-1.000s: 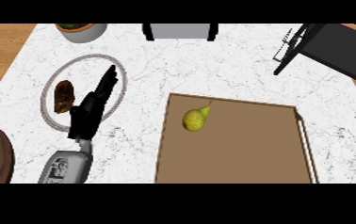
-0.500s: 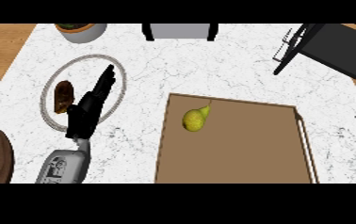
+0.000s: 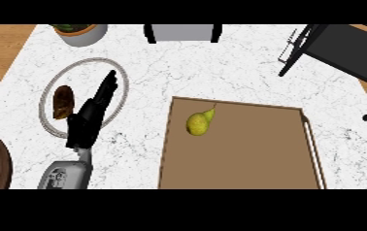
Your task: Pick the croissant from the tray and place it in the tiered shelf
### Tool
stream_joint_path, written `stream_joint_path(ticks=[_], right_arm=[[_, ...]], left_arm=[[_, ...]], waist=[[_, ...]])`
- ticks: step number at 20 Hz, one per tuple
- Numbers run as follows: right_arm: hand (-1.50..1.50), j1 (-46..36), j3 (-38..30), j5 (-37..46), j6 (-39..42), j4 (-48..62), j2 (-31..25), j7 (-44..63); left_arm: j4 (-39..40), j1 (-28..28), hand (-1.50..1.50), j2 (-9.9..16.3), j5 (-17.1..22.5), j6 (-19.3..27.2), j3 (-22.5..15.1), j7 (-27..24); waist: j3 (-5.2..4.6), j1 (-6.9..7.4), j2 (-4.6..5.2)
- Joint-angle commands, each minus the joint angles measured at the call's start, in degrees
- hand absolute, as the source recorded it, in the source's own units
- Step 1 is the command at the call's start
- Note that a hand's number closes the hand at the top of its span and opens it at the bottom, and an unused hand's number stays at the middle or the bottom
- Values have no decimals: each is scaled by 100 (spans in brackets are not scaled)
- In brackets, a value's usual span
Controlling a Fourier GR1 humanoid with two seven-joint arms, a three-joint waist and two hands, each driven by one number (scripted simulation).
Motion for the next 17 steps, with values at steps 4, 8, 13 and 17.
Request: stream_joint_path(ticks=[4, 8, 13, 17], right_arm=[[-150, 656, -543, 54, 1658, -1808, -37, 1443], [-150, 1530, -1125, -568, 2690, -2859, -161, 1565], [-150, 2583, -1807, -1507, 3927, -4103, -39, 1414], [-150, 3241, -2644, -2390, 4594, -5427, 348, 1452]], left_arm=[[73, -41, 0, 19, -25, 41, 65, 36], [-148, 112, 0, 104, 100, 20, 211, 164], [146, 69, 0, 72, 47, 125, 287, -30], [-76, 309, 0, 216, 157, -33, 349, -64]], waist=[[-7, -161, -31], [0, -281, -82], [0, -455, -85], [6, -419, -108]])
